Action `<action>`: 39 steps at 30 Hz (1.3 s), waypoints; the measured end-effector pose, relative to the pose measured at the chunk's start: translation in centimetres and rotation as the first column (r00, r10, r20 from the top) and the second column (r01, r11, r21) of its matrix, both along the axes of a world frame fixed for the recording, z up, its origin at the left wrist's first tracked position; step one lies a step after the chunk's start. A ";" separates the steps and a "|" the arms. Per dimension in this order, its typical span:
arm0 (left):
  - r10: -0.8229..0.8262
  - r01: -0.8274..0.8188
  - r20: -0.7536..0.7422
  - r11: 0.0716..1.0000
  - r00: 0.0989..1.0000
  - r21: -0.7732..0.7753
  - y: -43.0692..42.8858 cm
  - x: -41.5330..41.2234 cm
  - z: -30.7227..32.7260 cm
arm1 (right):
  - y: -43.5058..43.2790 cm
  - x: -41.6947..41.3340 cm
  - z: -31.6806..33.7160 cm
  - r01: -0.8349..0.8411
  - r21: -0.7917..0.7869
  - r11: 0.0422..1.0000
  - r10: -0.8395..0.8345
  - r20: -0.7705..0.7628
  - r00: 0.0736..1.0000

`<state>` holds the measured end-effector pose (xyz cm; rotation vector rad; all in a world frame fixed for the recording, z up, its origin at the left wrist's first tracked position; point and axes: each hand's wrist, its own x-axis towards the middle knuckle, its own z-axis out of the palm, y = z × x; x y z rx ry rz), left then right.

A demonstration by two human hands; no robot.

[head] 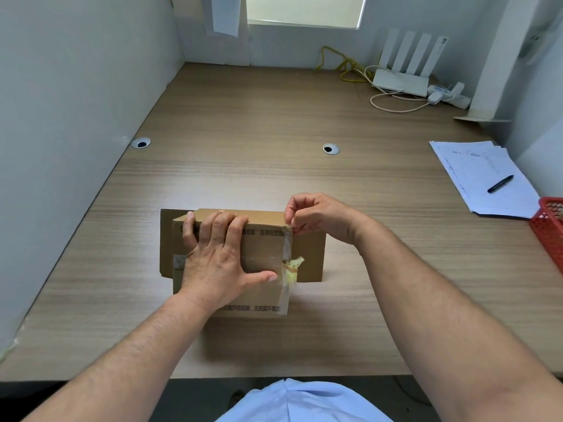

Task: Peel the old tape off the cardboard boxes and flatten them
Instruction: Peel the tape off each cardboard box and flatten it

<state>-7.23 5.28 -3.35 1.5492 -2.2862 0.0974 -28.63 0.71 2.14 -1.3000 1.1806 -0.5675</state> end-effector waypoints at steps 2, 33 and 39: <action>0.003 -0.003 0.002 1.000 1.000 0.006 -0.1 0.0 0.0 | -0.1 -0.2 -0.1 -0.013 -0.006 1.000 0.013 -0.001 1.000; -0.032 0.031 0.032 0.999 0.999 0.039 -0.8 -0.1 -0.1 | -1.1 -1.4 -1.1 -0.103 0.015 0.995 0.101 0.079 0.992; -0.027 0.026 0.034 0.999 0.999 0.040 -0.9 -0.1 0.0 | -1.1 -1.4 -1.3 -0.115 0.018 0.993 0.113 0.089 0.990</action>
